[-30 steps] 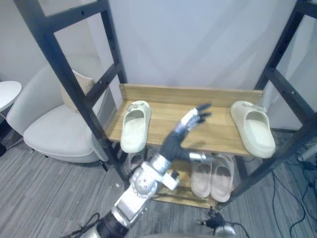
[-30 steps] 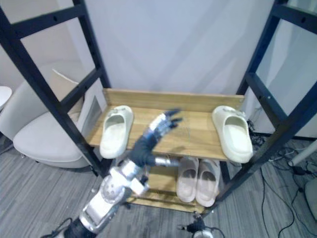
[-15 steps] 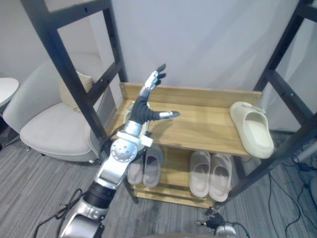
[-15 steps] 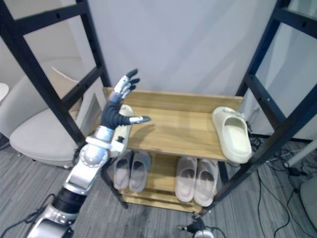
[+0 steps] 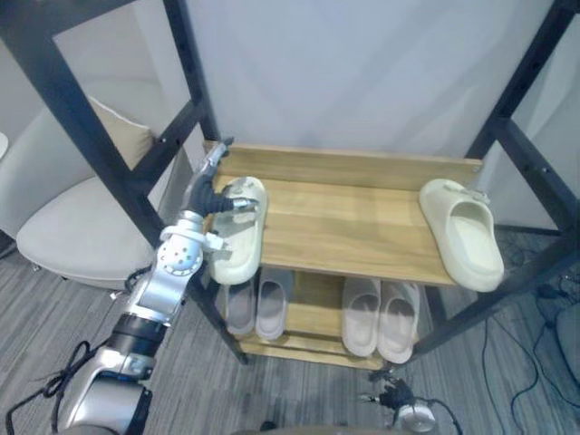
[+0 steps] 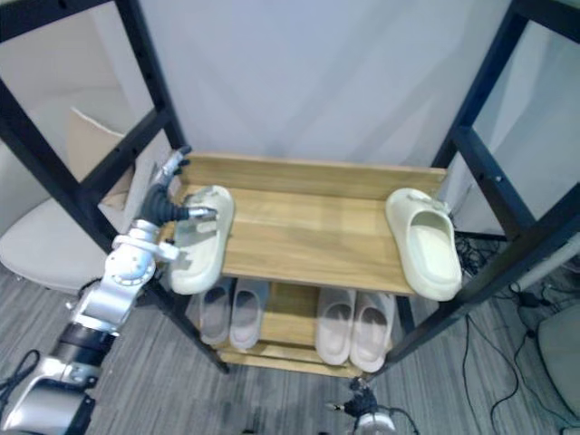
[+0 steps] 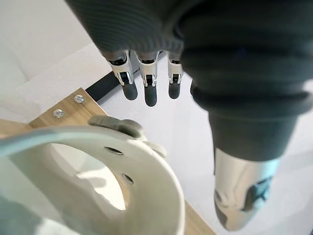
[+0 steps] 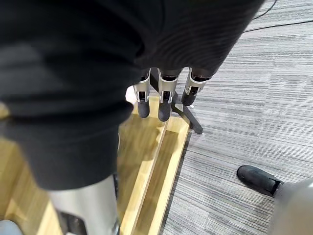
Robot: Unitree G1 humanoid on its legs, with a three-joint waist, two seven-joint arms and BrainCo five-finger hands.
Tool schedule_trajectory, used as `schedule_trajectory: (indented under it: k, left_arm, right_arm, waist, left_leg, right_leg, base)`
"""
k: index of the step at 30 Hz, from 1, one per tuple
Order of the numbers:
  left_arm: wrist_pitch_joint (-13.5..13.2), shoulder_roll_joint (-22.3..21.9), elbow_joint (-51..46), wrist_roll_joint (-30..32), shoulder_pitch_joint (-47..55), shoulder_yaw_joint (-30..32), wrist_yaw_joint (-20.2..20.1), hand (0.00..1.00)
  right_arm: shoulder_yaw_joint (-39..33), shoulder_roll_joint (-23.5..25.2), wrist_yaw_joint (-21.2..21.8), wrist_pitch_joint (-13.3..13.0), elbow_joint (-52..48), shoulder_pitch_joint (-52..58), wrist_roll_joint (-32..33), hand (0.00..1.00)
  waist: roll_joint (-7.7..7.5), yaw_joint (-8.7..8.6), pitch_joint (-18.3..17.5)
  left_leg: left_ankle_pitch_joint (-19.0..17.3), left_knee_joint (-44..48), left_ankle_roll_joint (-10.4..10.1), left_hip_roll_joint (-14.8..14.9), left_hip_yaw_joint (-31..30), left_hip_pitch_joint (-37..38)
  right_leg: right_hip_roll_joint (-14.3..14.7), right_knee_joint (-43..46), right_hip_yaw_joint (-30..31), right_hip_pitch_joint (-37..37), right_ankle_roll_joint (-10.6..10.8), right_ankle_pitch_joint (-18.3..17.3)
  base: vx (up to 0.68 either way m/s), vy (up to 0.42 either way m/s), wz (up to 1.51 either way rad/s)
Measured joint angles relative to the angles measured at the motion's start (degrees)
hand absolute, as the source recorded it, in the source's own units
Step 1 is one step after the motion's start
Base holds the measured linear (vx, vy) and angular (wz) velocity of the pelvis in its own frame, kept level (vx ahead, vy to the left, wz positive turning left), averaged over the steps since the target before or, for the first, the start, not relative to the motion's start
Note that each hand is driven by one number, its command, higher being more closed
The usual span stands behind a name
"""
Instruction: Organize the slippers on the shoe rack
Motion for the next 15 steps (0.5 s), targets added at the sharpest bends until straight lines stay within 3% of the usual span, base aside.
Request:
schedule_trajectory:
  k: [15]
  left_arm:
    - [0.33, 3.15, 2.79, 10.6, -0.05, -0.06, -0.08, 0.0]
  right_arm:
    - [0.03, 0.05, 0.3, -0.13, -0.04, 1.73, 0.0, 0.0]
  waist:
    - [0.27, -0.16, 0.36]
  left_leg:
    - [-0.29, -0.06, -0.65, 0.97, 0.34, -0.03]
  right_leg:
    - [1.14, -0.11, 0.7, -0.36, -0.35, 0.05]
  base:
    - [-0.02, -0.003, -0.02]
